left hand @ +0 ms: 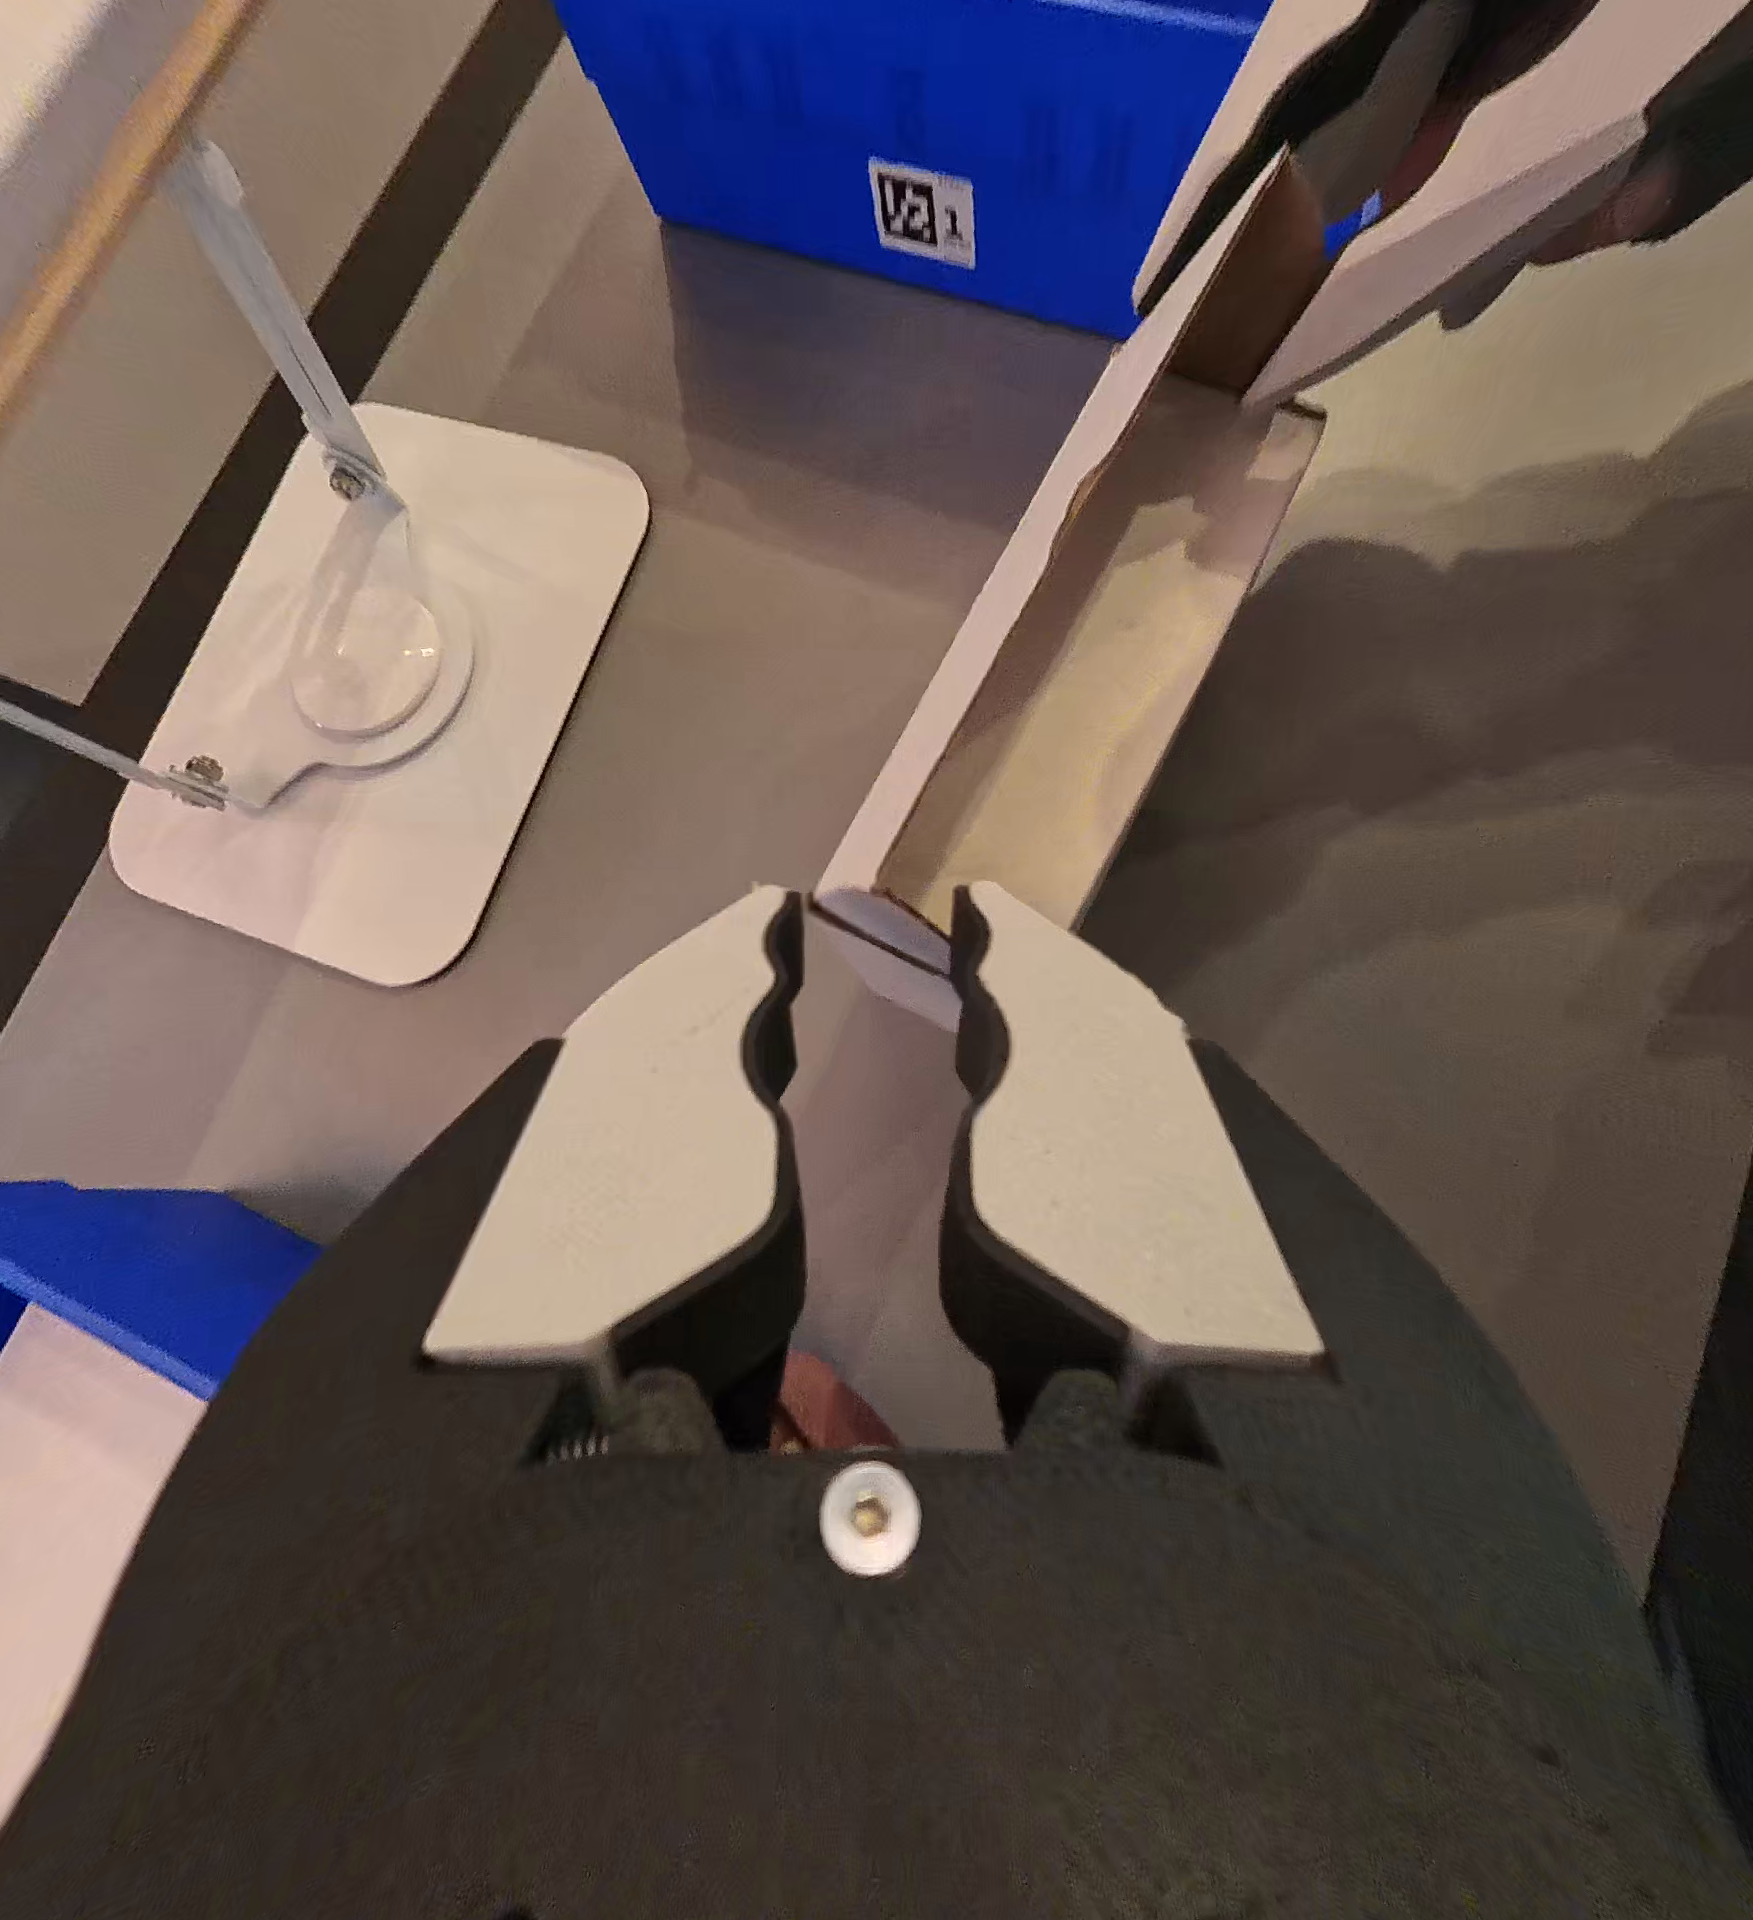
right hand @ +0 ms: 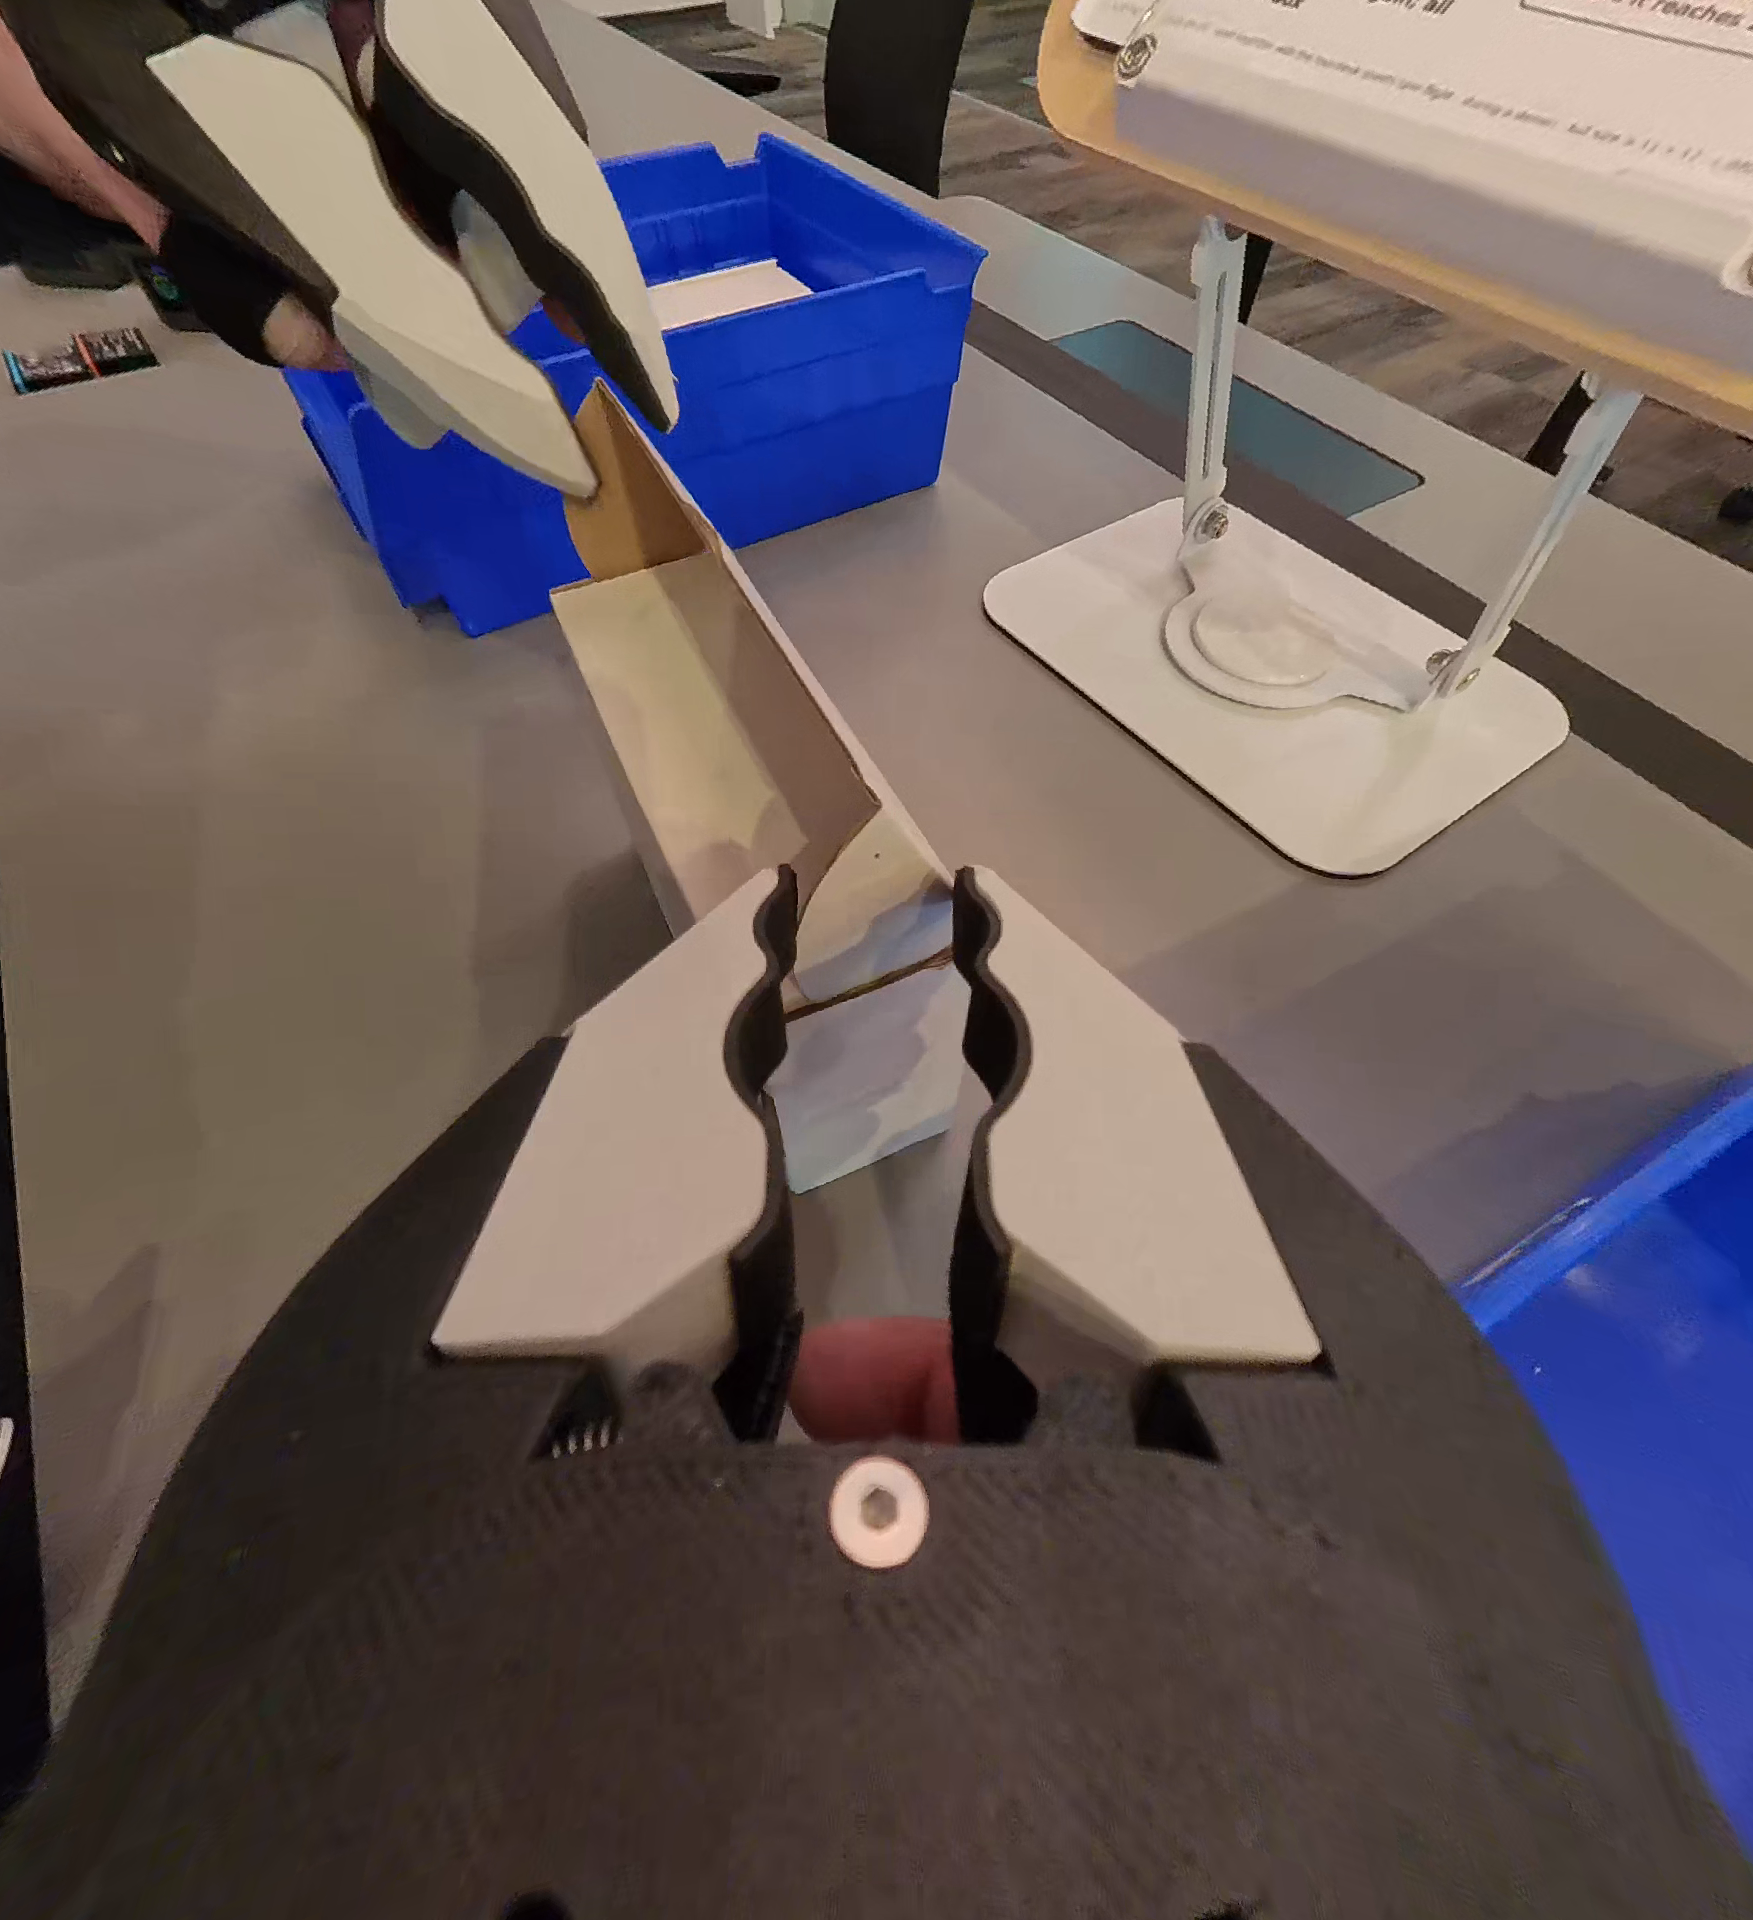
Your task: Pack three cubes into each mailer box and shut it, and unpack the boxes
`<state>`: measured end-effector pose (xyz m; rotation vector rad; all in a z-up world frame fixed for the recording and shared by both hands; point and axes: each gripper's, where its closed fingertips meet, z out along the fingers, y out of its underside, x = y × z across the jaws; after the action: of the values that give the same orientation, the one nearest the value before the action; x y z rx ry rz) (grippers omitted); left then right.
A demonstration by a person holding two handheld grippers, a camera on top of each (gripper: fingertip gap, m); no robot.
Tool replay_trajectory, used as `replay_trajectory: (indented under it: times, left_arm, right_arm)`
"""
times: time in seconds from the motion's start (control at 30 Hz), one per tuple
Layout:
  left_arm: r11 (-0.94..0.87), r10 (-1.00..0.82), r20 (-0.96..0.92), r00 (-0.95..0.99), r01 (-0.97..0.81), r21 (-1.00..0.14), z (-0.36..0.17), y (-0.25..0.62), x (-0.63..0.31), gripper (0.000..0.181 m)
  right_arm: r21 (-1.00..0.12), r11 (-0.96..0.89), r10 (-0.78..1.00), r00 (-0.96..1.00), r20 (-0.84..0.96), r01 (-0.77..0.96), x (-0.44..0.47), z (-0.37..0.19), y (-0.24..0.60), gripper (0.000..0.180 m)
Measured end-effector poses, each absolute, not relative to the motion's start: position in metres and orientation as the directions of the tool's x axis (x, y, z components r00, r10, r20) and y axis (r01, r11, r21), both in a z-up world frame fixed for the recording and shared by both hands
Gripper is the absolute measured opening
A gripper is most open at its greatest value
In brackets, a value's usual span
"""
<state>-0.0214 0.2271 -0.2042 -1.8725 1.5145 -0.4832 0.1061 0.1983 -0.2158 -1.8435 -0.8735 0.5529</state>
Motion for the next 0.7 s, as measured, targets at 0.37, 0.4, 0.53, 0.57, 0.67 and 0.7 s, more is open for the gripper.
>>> replay_trajectory:
  times: [0.37, 0.4, 0.53, 0.57, 0.67, 0.7]
  left_arm:
    - [0.072, -0.944, -0.283, 0.172, -0.728, -0.682, -0.210, 0.220, -0.014, 0.015]
    - [0.087, -0.938, -0.302, 0.168, -0.731, -0.676, -0.210, 0.219, -0.015, 0.015]
    - [0.087, -0.932, -0.316, 0.178, -0.735, -0.672, -0.211, 0.218, -0.017, 0.015]
    - [0.088, -0.931, -0.319, 0.177, -0.739, -0.667, -0.212, 0.218, -0.017, 0.015]
    - [0.119, -0.921, -0.356, 0.160, -0.753, -0.647, -0.212, 0.217, -0.017, 0.017]
    - [0.125, -0.917, -0.365, 0.161, -0.752, -0.647, -0.212, 0.217, -0.017, 0.018]
  right_arm:
    - [-0.877, -0.115, 0.796, 0.571, 0.199, 0.466, 0.106, -0.220, 0.192, 0.030]
    - [-0.872, -0.109, 0.799, 0.564, 0.210, 0.478, 0.106, -0.220, 0.191, 0.031]
    - [-0.877, -0.096, 0.821, 0.535, 0.198, 0.471, 0.108, -0.210, 0.183, 0.046]
    - [-0.888, -0.099, 0.829, 0.531, 0.175, 0.449, 0.109, -0.203, 0.181, 0.048]
    - [-0.920, -0.144, 0.850, 0.521, 0.073, 0.364, 0.103, -0.185, 0.179, 0.044]
    - [-0.923, -0.148, 0.854, 0.517, 0.061, 0.354, 0.100, -0.181, 0.179, 0.041]
